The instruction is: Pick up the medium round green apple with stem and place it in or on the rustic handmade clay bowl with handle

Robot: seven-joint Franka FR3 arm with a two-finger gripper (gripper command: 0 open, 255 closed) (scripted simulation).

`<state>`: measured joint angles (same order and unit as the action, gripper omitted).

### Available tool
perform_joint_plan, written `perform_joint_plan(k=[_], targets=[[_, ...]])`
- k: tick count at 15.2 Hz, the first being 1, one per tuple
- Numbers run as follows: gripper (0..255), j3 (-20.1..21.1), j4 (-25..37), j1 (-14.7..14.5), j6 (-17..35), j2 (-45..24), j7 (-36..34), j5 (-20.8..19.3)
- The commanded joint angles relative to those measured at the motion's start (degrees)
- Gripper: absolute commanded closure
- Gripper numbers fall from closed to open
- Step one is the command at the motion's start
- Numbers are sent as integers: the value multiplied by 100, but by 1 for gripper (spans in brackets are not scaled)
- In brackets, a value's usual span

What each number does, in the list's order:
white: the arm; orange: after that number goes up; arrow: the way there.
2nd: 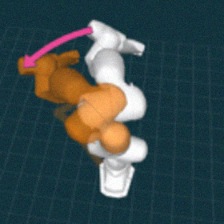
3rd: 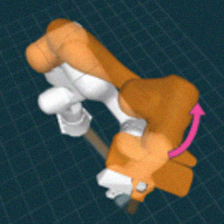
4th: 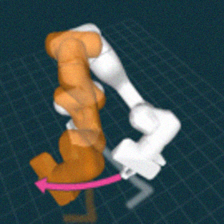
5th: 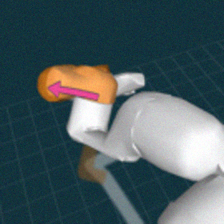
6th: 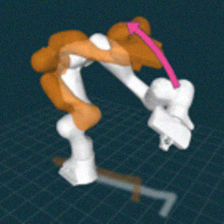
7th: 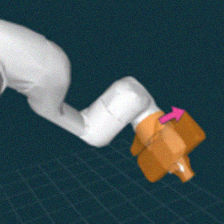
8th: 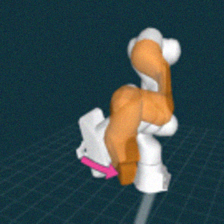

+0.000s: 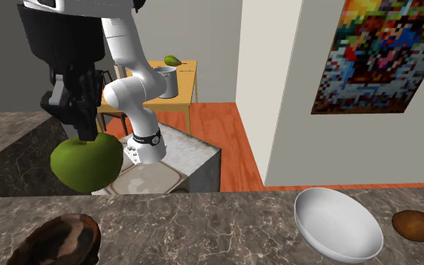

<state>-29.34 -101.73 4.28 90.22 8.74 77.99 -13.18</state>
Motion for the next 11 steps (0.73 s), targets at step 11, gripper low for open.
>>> perform_joint_plan(k=[11], targets=[[255,-707,124,472,287,-203,1157,-32]])
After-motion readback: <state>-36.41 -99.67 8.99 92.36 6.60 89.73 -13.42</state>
